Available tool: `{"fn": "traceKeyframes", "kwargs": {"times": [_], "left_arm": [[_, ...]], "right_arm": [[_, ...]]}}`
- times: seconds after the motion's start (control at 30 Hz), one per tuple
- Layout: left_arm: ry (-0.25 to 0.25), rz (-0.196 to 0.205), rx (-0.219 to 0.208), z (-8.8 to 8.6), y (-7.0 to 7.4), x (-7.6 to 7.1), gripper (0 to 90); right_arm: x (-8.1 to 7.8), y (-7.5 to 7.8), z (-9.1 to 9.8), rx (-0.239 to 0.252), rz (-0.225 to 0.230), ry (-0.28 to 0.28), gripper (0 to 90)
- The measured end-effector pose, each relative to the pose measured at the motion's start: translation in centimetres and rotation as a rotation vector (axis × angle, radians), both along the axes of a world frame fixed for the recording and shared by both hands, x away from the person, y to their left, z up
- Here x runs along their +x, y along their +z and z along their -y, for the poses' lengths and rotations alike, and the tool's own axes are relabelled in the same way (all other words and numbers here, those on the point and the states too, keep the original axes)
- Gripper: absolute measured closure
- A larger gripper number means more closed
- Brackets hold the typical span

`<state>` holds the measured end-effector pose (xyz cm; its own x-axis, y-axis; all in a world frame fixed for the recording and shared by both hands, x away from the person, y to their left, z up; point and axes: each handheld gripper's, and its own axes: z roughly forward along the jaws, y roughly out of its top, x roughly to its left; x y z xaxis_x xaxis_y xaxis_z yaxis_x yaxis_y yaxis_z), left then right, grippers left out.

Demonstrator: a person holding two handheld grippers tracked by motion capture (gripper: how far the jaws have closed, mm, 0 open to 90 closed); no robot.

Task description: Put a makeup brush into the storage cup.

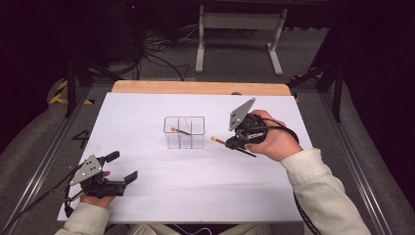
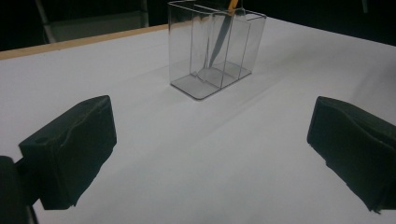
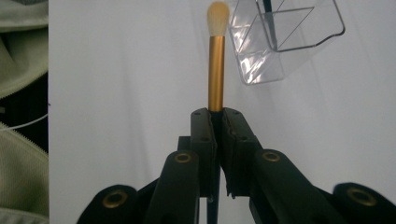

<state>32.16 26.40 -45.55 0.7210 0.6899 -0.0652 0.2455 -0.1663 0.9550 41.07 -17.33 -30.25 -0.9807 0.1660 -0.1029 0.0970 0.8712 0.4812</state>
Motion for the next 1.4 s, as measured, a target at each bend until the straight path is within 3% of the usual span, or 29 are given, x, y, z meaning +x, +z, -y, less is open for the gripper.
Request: {"fn": "traceKeyframes", "kwargs": {"times": [0.5, 0.57, 0.73, 1.27, 1.3, 1.4], "left_arm": [[0.0, -0.001, 0.0, 0.0, 0.0, 0.0, 1.8], [0.0, -0.001, -0.001, 0.0, 0.0, 0.0, 1.9], [0.002, -0.001, -0.003, 0.0, 0.0, 0.0, 1.9], [0.001, -0.001, -0.002, 0.0, 0.0, 0.0, 1.9], [0.001, -0.001, -0.002, 0.0, 0.0, 0.0, 1.9], [0.002, -0.001, -0.002, 0.0, 0.0, 0.0, 1.9]], "right_arm": [[-0.4, 0.5, 0.5, 0.189, 0.047, -0.03, 84.0], [-0.3, 0.6, 0.7, 0.235, 0.057, -0.05, 84.0], [-0.3, 0.5, 1.1, 0.293, 0.076, -0.075, 84.0], [-0.3, -0.4, 2.1, 0.496, 0.133, -0.115, 84.0], [-0.4, -0.6, 2.3, 0.535, 0.147, -0.119, 84.0], [-0.4, -0.8, 2.5, 0.578, 0.152, -0.122, 84.0]]}}
